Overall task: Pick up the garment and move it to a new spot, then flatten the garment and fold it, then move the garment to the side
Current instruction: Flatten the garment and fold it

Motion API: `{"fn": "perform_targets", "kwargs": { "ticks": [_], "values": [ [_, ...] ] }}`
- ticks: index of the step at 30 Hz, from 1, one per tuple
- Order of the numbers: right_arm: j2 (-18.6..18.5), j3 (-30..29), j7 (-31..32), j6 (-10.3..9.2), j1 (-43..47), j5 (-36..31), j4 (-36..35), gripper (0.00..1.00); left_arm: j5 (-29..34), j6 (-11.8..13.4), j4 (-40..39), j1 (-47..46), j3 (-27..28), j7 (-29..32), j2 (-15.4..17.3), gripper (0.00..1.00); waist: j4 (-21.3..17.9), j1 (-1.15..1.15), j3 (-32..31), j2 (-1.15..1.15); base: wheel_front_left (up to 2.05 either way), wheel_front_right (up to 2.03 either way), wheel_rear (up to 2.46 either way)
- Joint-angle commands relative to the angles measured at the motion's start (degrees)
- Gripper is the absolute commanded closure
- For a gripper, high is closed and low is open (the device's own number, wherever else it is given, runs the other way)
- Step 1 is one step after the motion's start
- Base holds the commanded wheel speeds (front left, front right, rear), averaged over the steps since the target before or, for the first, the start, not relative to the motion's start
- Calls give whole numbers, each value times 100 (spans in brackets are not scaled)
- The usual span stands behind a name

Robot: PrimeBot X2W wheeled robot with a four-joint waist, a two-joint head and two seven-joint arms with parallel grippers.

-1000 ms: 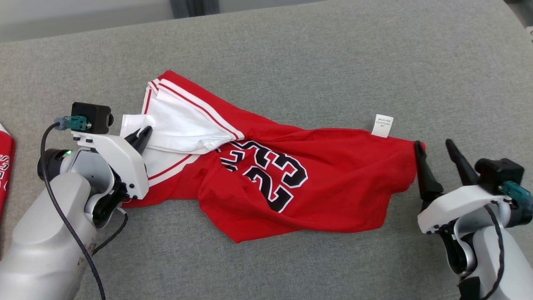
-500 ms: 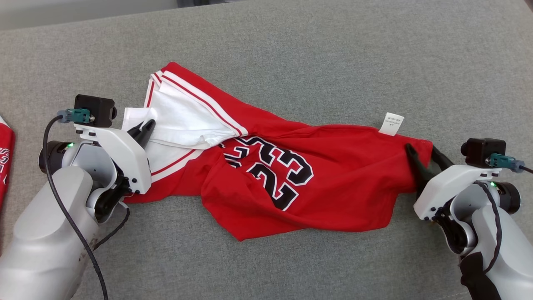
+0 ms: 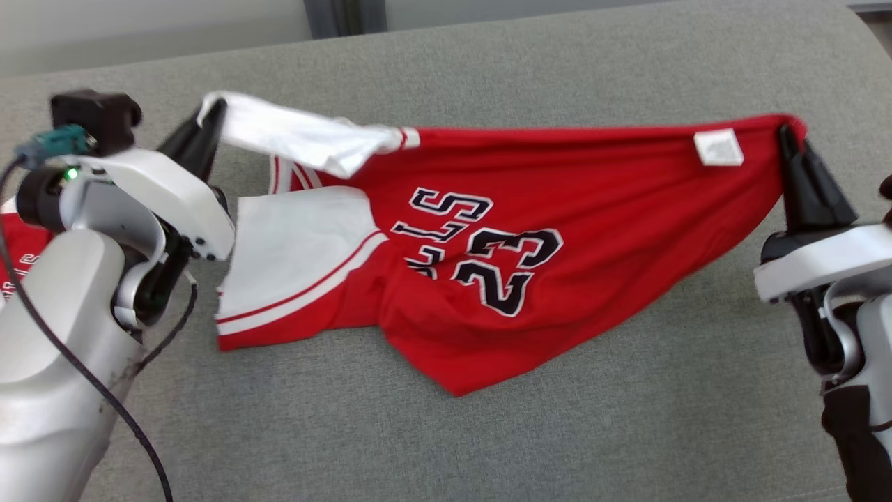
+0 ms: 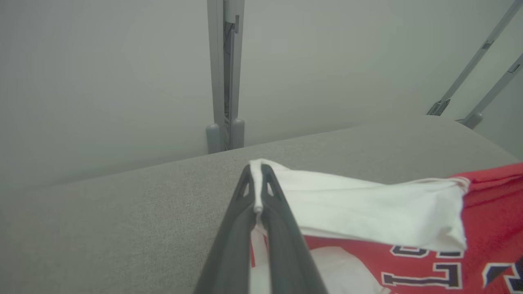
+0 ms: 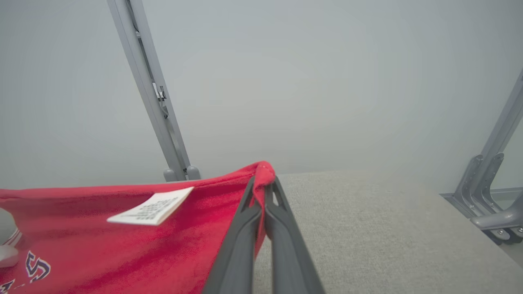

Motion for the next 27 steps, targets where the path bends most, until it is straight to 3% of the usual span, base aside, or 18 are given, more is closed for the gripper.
{"fn": "perform_targets", "kwargs": {
  "ticks": [1, 9, 17, 22, 27],
  "values": [
    [-81, -80, -84, -4, -100, -81, -239, 100, -25, 133, -254, -112, 136, -102, 76, 100, 55, 0, -115, 0, 0, 0, 0],
    [-95, -258, 202, -3, -218, -331, -1339, 100, 44, 791, -1991, 51, 693, -602, 277, 100, 192, 0, -542, 0, 0, 0, 0],
    [-164, -190, 648, -3, -346, -461, -1839, 100, 314, 1300, -3436, -75, 890, -535, 489, 100, 342, 0, -872, 0, 0, 0, 0],
    [-202, -113, 828, -3, -468, -445, -1910, 100, 355, 1393, -3746, -220, 855, -284, 566, 100, 367, 0, -967, 0, 0, 0, 0],
    [-284, 163, 1113, -3, -985, -236, -1497, 100, 133, 1161, -3455, -637, 636, 181, 473, 100, 347, 0, -919, 0, 0, 0, 0]
  ]
}}
